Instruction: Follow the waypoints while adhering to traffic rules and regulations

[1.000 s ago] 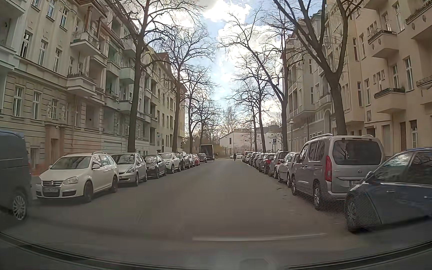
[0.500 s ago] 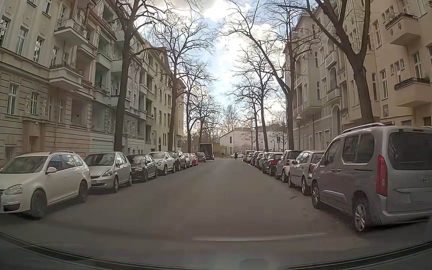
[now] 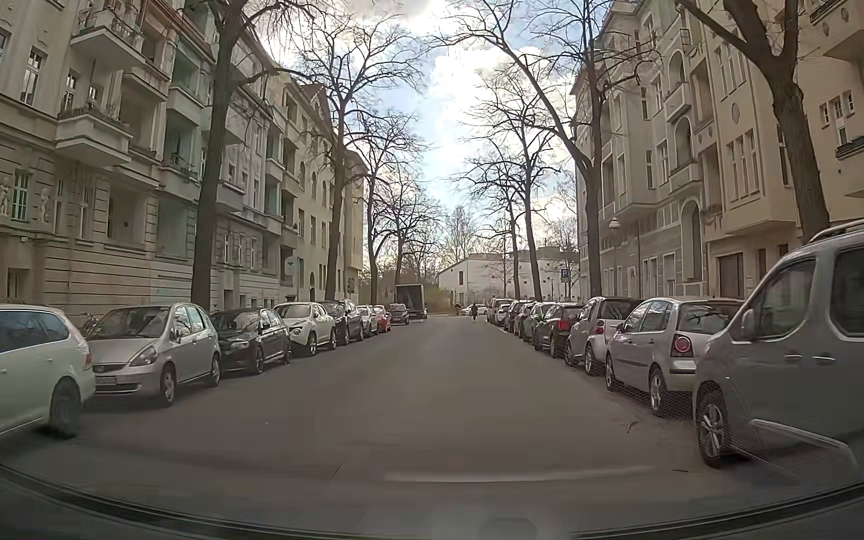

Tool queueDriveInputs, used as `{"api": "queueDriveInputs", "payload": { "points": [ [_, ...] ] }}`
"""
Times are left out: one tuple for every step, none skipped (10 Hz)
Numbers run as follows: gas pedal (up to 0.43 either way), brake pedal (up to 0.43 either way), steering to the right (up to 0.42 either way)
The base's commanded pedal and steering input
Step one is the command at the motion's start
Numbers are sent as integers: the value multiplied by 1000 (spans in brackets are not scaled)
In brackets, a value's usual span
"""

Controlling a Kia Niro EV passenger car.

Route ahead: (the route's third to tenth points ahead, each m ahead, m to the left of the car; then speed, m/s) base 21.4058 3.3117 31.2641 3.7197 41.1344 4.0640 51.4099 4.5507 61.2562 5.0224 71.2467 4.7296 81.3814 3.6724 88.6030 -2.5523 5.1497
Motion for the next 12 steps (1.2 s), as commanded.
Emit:
{"api": "queueDriveInputs", "payload": {
  "points": [
    [0,24,0],
    [0,24,0],
    [0,18,1],
    [0,24,1],
    [0,24,1],
    [0,24,1],
    [0,24,1],
    [0,24,1],
    [8,24,1],
    [8,24,1],
    [8,24,2],
    [8,24,2]
  ]
}}
